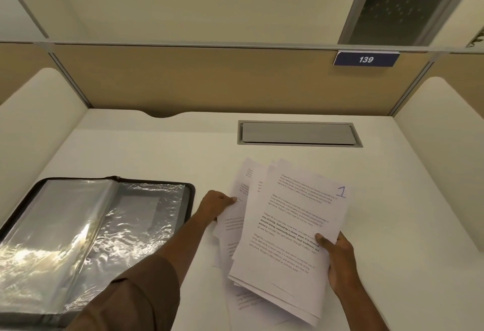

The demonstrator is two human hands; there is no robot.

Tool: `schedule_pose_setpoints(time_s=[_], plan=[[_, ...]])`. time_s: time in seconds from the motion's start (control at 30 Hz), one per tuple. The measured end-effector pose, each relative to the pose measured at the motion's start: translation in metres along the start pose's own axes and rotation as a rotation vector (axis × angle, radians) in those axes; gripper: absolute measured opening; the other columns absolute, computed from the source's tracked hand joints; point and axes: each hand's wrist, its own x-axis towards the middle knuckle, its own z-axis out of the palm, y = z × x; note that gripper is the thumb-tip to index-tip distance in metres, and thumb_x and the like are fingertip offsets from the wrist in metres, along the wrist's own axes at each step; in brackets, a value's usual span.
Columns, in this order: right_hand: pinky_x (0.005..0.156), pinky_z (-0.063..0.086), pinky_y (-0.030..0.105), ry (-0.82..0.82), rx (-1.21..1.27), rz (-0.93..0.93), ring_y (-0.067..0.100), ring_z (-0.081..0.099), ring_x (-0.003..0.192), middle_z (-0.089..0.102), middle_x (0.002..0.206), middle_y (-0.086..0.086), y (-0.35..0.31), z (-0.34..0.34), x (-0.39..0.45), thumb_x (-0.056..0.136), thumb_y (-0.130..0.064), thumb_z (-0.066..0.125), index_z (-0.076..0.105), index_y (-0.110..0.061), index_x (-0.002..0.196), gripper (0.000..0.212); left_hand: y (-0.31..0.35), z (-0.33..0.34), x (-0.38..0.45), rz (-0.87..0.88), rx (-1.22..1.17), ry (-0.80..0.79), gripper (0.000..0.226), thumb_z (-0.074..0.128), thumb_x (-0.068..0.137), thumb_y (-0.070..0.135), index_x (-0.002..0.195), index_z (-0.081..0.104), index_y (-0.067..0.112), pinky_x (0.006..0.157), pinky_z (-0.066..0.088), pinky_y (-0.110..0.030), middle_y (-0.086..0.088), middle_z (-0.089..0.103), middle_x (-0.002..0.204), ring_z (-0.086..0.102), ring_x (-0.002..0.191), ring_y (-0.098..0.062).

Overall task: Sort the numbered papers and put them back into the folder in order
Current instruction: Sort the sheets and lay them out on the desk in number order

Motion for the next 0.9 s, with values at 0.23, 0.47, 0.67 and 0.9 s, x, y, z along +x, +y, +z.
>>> schedule_pose_setpoints(time_s=[0.23,0.47,0.67,0.9], plan=[[0.076,0.060,0.038,-0.011,-0.266,0.079,0.031,0.073,0.092,0.076,0.103,0.006,0.014,-0.009,0.006,0.087,0.004,0.072,0.070,-0.015,0.109,0.029,-0.007,0.003,-0.004,0.089,0.295,0.085,0.034,0.072,0.091,0.024,0.064,0.062,0.007,0.058,0.042,-0.027,-0.006,0.063,0.069,0.059,0.064,-0.022],[0.074,0.059,0.046,0.059,-0.593,0.061,0.031,0.072,0.077,0.077,0.085,0.009,0.022,-0.016,0.010,0.092,-0.006,0.066,0.075,-0.010,0.087,0.011,-0.013,-0.029,-0.015,0.230,0.234,0.279,0.032,0.062,0.098,0.017,0.067,0.070,0.014,0.052,0.042,-0.023,0.001,0.063,0.060,0.058,0.056,-0.017],[0.062,0.062,0.039,0.011,-0.515,0.123,0.031,0.075,0.070,0.077,0.078,0.013,0.016,-0.012,0.005,0.089,0.005,0.066,0.075,-0.003,0.091,0.012,-0.004,-0.055,-0.031,0.485,-0.015,0.437,0.017,0.063,0.099,0.018,0.106,0.078,0.017,0.064,0.059,-0.039,0.003,0.075,0.079,0.068,0.067,-0.015],[0.048,0.054,0.028,-0.041,-0.469,0.151,0.025,0.073,0.059,0.077,0.076,0.014,0.012,0.007,-0.004,0.087,0.001,0.073,0.072,0.002,0.084,0.004,0.000,-0.067,-0.043,0.621,-0.109,0.530,0.017,0.060,0.101,0.017,0.110,0.071,0.027,0.058,0.057,-0.028,0.004,0.074,0.077,0.066,0.062,-0.010]])
